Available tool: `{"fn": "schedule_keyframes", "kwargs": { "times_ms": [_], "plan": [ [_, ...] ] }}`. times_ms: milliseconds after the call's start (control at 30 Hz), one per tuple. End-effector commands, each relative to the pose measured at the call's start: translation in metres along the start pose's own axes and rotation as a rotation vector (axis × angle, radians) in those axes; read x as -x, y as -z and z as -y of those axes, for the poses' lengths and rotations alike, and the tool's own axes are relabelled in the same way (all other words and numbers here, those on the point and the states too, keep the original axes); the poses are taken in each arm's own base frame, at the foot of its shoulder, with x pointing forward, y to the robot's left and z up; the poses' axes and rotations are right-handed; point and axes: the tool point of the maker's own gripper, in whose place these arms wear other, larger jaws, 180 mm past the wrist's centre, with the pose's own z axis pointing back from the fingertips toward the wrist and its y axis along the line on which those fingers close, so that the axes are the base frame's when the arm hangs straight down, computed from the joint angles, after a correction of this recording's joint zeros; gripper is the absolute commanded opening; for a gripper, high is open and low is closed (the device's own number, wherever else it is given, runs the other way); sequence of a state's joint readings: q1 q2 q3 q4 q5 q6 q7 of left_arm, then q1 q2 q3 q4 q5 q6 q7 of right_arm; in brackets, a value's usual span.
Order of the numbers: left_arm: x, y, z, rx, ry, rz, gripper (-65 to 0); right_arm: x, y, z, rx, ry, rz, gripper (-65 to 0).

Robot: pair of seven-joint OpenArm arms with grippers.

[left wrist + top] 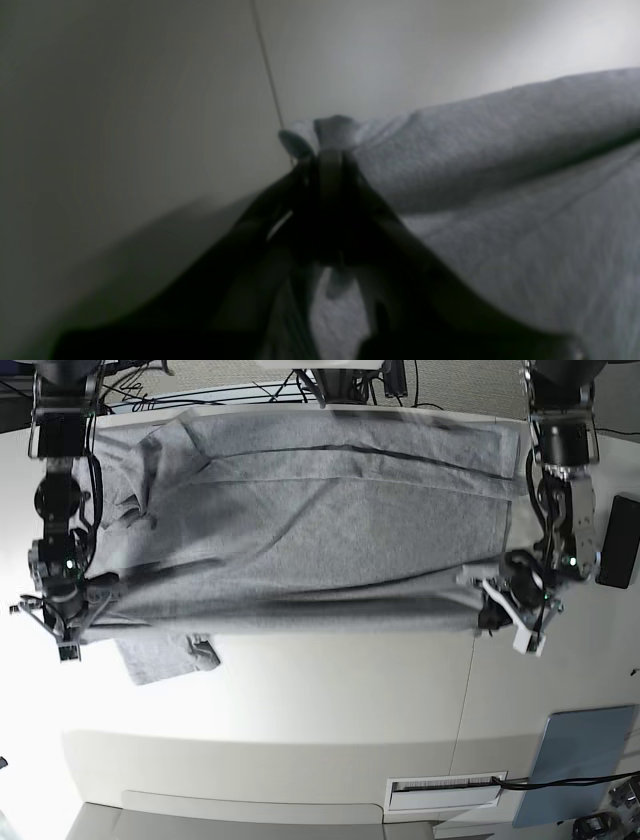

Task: Fold the T-shirt properly
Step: 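Lift the hem with both grippers and fold it over toward the collar, then lower the folded hem onto the shirt near the collar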

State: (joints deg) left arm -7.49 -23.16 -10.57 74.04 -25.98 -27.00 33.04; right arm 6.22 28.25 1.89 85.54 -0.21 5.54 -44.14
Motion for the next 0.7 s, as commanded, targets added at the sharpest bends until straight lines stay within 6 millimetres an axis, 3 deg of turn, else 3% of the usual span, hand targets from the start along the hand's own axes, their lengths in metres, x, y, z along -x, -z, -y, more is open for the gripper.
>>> {"fn": "schedule_keyframes", "kwargs": {
  "times_ms": [0,367,667],
  "plan": [
    [-0.022,-0.008,-0.005,-0.011,0.019,0.066,-65.0,-0.013,-0.007,0.018,0.050,-0.006,0.048,-65.0],
    [0.016,-0.056,-0.016,-0.019,-0.074,0.099,-65.0,0.018,-0.058,0.015,0.052,-0.057,0.049,-65.0],
    [0.062,-0.069,-0.007,0.015,-0.119,0.023,-65.0,0.050,-0.095,0.024,0.073,-0.089,0.004,-65.0]
  ]
}}
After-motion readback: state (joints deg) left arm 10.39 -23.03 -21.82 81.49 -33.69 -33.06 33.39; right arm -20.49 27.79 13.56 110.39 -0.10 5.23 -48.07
